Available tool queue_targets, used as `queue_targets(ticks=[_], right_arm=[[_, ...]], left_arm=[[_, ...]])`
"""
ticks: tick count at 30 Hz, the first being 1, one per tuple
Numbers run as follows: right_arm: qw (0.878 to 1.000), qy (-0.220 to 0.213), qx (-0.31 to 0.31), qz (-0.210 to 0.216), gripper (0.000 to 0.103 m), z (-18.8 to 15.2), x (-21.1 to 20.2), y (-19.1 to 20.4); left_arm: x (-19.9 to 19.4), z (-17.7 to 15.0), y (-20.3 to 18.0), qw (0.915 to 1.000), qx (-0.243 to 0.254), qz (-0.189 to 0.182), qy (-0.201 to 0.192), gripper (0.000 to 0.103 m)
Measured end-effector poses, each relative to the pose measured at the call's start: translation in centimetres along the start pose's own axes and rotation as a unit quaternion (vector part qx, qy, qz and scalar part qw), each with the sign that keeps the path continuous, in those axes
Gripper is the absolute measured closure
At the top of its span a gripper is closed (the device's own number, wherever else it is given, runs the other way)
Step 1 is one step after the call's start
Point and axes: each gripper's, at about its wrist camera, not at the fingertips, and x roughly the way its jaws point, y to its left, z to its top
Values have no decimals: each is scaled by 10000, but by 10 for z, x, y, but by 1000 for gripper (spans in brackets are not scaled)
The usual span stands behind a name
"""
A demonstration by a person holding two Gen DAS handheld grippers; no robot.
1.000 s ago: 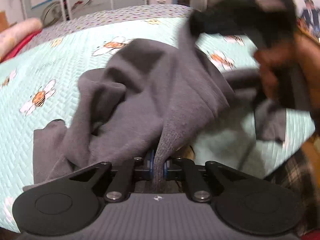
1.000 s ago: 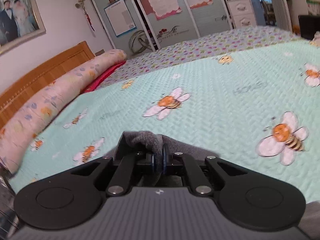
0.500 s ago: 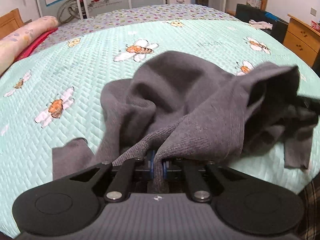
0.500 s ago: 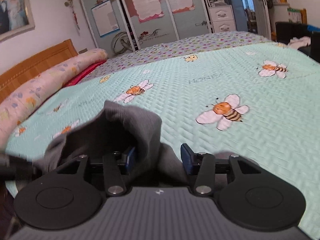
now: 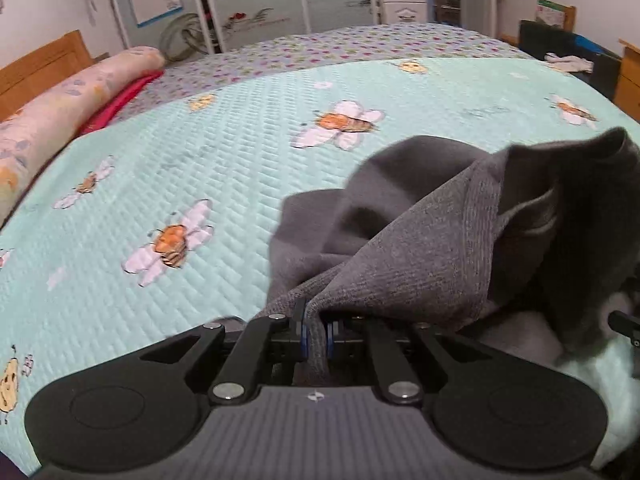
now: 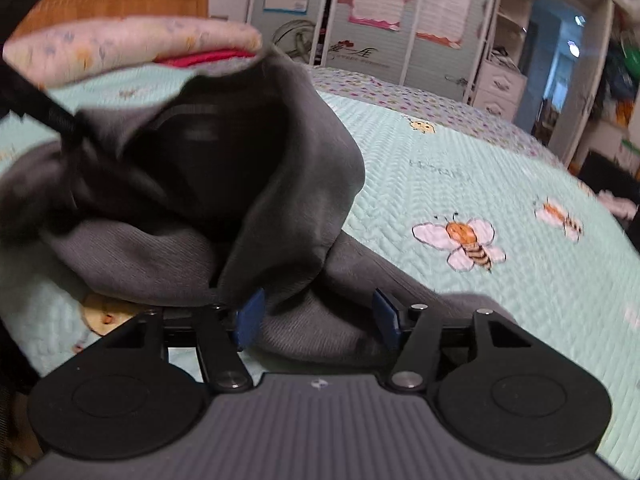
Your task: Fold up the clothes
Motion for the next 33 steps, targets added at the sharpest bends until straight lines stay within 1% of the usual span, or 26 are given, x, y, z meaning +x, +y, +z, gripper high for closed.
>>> queue_targets(ticks=[5, 6, 7, 8, 11, 14, 15, 17, 19, 22, 25, 26, 27, 28, 29, 30, 31, 32, 33], right_arm=[[9995, -42, -323, -41, 42, 14, 26, 6], [9993, -56, -368, -43, 40, 17, 31, 7], [9995, -49, -308, -30, 36, 23, 38, 5], [9997, -41, -247, -16, 36, 28, 45, 4], [10000, 51, 58, 24, 35, 42, 66, -2], [9987, 67, 509, 63, 35, 54, 79, -11], [9980, 67, 620, 37, 35, 57, 80, -13], [9971, -24, 757, -19, 35, 59, 74, -15], [9958, -132, 899, -67, 35, 56, 64, -17], [9918, -170, 1260, 90, 34, 41, 49, -20], [9874, -137, 1556, 255, 34, 24, 37, -17], [9867, -135, 1594, 279, 34, 19, 34, -14], [9866, -124, 1603, 284, 34, 16, 32, -10], [9863, -109, 1621, 279, 34, 12, 30, -8], [9860, -93, 1641, 273, 34, 8, 28, -5], [9852, -70, 1693, 270, 34, 6, 28, -3], [9843, -47, 1745, 266, 34, 5, 28, -1], [9834, -26, 1793, 263, 34, 3, 28, 1], [9833, -18, 1802, 265, 34, 1, 26, 1]], left_arm=[[21, 14, 17, 9999, -162, 13, 11, 94], [26, 16, 20, 9998, -174, 33, 15, 94], [33, 20, 22, 9998, -190, 66, 29, 94], [40, 23, 24, 9997, -234, 93, 50, 94], [58, 36, 31, 9992, -386, 132, 22, 94], [76, 50, 38, 9984, -543, 160, -30, 94], [81, 54, 39, 9982, -581, 147, -14, 94], [83, 55, 38, 9978, -648, -10, 111, 94], [79, 52, 34, 9977, -632, -180, 153, 94], [62, 43, 28, 9962, -751, -414, 169, 94], [41, 35, 28, 9892, -1335, -597, 116, 91], [33, 32, 26, 9860, -1538, -632, 97, 87], [26, 29, 21, 9828, -1749, -585, 81, 83], [19, 26, 13, 9797, -1945, -475, 67, 80], [12, 22, 4, 9763, -2131, -365, 64, 72], [5, 19, -6, 9731, -2285, -293, 73, 68], [-2, 17, -18, 9719, -2325, -361, 68, 64], [-11, 17, -32, 9734, -2220, -561, 56, 60], [-20, 17, -47, 9744, -2113, -761, 43, 59]])
